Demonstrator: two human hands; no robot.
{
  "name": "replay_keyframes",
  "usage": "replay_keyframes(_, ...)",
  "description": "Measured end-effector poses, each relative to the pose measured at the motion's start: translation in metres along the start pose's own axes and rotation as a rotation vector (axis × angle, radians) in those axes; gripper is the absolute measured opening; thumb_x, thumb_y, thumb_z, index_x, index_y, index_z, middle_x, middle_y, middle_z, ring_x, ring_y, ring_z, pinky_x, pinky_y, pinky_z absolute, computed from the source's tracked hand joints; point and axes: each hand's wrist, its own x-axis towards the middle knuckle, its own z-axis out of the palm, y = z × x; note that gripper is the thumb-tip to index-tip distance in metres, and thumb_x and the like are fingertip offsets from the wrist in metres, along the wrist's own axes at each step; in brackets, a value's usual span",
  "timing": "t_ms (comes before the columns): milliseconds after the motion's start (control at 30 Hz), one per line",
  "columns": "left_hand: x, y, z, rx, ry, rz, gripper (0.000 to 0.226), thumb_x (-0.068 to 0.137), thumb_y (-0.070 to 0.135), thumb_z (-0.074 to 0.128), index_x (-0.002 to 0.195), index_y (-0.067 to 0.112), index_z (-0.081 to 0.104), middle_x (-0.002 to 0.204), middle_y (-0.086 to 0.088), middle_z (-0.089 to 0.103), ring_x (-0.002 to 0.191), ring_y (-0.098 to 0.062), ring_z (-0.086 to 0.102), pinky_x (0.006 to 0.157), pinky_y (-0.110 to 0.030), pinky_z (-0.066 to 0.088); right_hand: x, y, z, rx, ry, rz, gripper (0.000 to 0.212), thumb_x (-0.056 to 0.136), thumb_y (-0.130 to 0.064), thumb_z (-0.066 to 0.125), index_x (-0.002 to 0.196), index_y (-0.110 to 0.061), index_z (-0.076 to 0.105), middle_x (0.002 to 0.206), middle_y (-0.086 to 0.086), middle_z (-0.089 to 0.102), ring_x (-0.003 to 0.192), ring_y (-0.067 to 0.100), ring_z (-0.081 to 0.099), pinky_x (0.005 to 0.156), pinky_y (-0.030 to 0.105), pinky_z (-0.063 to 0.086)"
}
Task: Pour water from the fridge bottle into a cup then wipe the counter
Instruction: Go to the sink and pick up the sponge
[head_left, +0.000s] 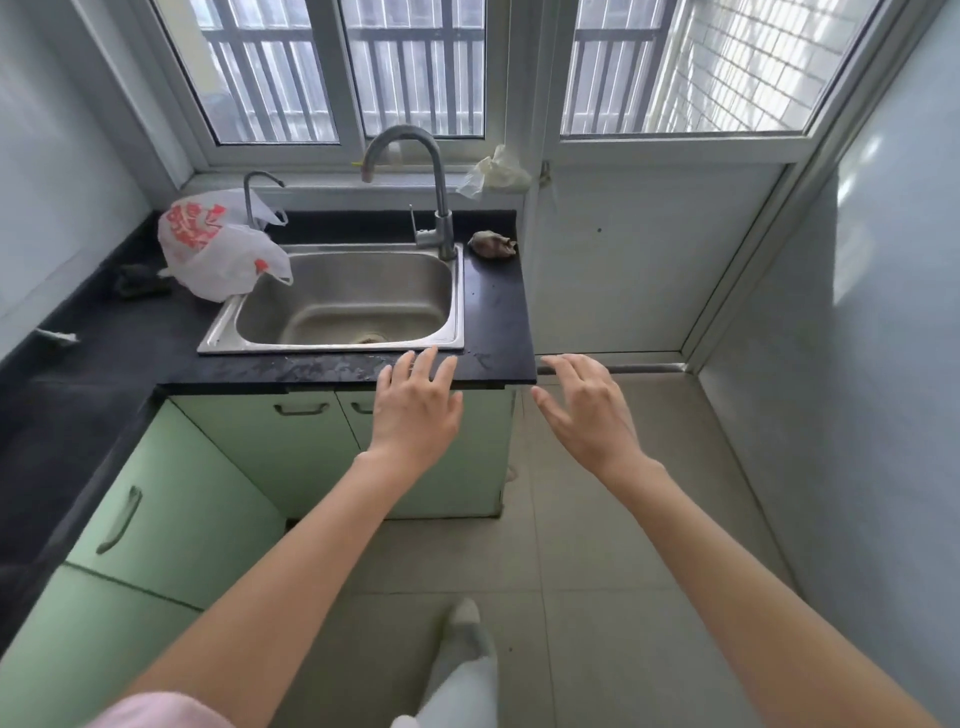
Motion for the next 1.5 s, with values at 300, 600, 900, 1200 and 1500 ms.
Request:
replay_keyframes(300,0.145,-0.028,0.04,-0.021,0.09,0.0,0.04,0.084,0.02,0.066,0.121,0.007,0.061,0.131,-0.019,0.056,0.12,-0.04,0.05,0.097,-0.052,0.039,0.152,0.032,0.029,-0.018,-0.022,-0.039,0.044,0.095,-0.031,0.054,0.132,-0.008,0.052,0.128,0.008,0.056,0.128,0.028,0.043,0.107,0.038,0.034)
replay_keyframes(600,0.236,-0.042,0.077,0.012,0.062,0.022,0.043,0.082,0.02,0.069,0.122,0.008,0.061,0.128,-0.017,0.059,0.118,-0.04,0.053,0.096,-0.052,0.042,0.242,0.063,0.067,0.027,-0.084,-0.034,0.043,0.095,-0.032,0.053,0.132,-0.009,0.052,0.129,0.007,0.055,0.128,0.025,0.043,0.105,0.037,0.035)
replay_keyframes(900,0.298,-0.042,0.131,0.037,0.027,-0.151,0.041,0.072,0.017,0.077,0.11,0.008,0.066,0.115,-0.016,0.065,0.103,-0.039,0.061,0.082,-0.049,0.05,0.349,0.122,0.102,0.053,-0.196,-0.153,0.043,0.094,-0.031,0.055,0.131,-0.008,0.053,0.126,0.008,0.058,0.124,0.026,0.047,0.104,0.036,0.037)
replay_keyframes(1200,0.347,-0.032,0.182,0.046,-0.001,-0.402,0.039,0.08,0.025,0.059,0.115,0.008,0.065,0.119,-0.018,0.063,0.108,-0.039,0.059,0.087,-0.051,0.049,0.482,0.163,0.161,0.112,-0.332,-0.234,0.064,0.09,-0.037,0.061,0.144,-0.014,0.036,0.143,0.012,0.039,0.13,0.03,0.039,0.107,0.04,0.037)
replay_keyframes(1500,0.367,-0.029,0.212,0.034,-0.041,-0.528,0.039,0.084,0.018,0.066,0.12,0.007,0.062,0.123,-0.018,0.061,0.112,-0.039,0.057,0.09,-0.05,0.046,0.55,0.169,0.252,-0.002,-0.538,-0.311,0.078,0.087,-0.05,0.061,0.15,-0.024,0.022,0.155,0.017,0.02,0.143,0.031,0.019,0.116,0.04,0.022)
